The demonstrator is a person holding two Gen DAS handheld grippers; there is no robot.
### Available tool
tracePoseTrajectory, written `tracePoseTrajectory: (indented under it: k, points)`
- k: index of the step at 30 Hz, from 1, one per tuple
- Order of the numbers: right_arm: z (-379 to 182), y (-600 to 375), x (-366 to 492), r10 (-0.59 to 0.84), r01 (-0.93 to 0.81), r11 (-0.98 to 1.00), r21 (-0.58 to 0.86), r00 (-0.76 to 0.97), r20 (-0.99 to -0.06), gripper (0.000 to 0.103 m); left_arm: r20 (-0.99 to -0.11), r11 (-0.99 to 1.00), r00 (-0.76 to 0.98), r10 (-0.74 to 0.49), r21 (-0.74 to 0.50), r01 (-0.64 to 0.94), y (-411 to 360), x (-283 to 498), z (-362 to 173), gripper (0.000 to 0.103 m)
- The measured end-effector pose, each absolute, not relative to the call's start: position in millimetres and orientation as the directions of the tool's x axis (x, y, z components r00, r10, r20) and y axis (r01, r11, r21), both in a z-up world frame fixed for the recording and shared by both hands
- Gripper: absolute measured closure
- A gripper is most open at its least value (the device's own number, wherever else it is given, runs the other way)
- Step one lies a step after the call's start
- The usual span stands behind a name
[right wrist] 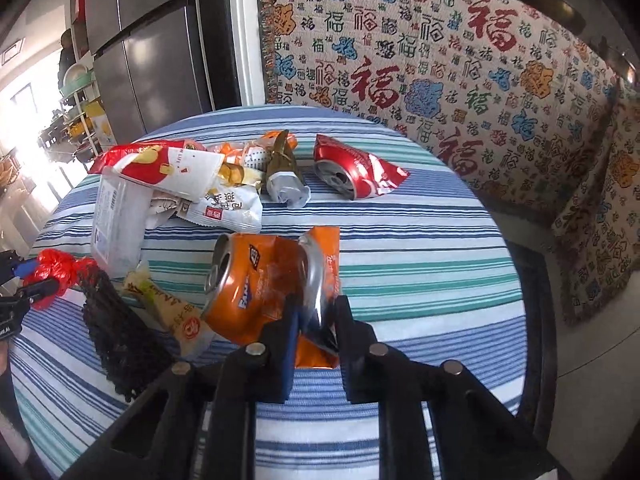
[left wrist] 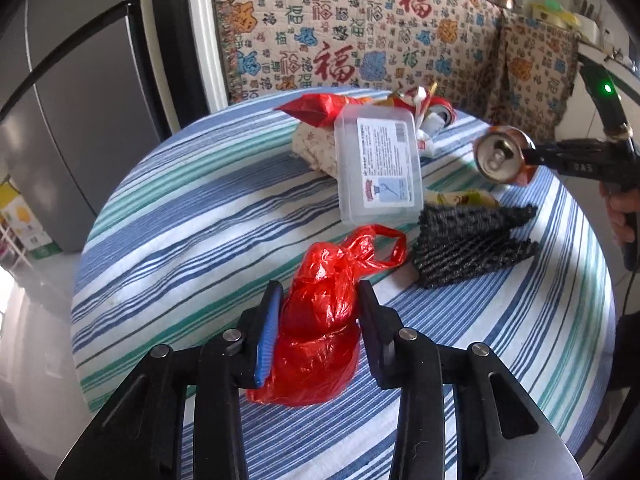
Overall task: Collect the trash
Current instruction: 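Close the right tool on the crushed orange can and lift it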
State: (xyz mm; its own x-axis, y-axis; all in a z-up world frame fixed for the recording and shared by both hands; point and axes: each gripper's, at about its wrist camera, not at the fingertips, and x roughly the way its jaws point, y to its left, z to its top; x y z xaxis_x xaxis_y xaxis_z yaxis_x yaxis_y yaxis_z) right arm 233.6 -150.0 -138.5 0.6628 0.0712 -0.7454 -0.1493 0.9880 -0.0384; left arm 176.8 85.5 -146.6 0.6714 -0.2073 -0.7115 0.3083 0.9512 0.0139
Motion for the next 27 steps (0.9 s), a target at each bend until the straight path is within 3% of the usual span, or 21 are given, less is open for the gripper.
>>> tracePoseTrajectory:
  k: [12,27]
  points:
    - [-114,-178,185,0.071,-0.131,0.991,-0.027,0.688,-0.722,0.085,-0.663,0.980,0.721,-0.201,-0.132,0.152,116,176,-133,0.068]
    - [-116,-200,151,0.092,-0.130,0.992,0.003,0.687,-0.721,0.085,-0.652,0.980,0.733,-0.195,-0.158,0.120,109,176,-122,0.068]
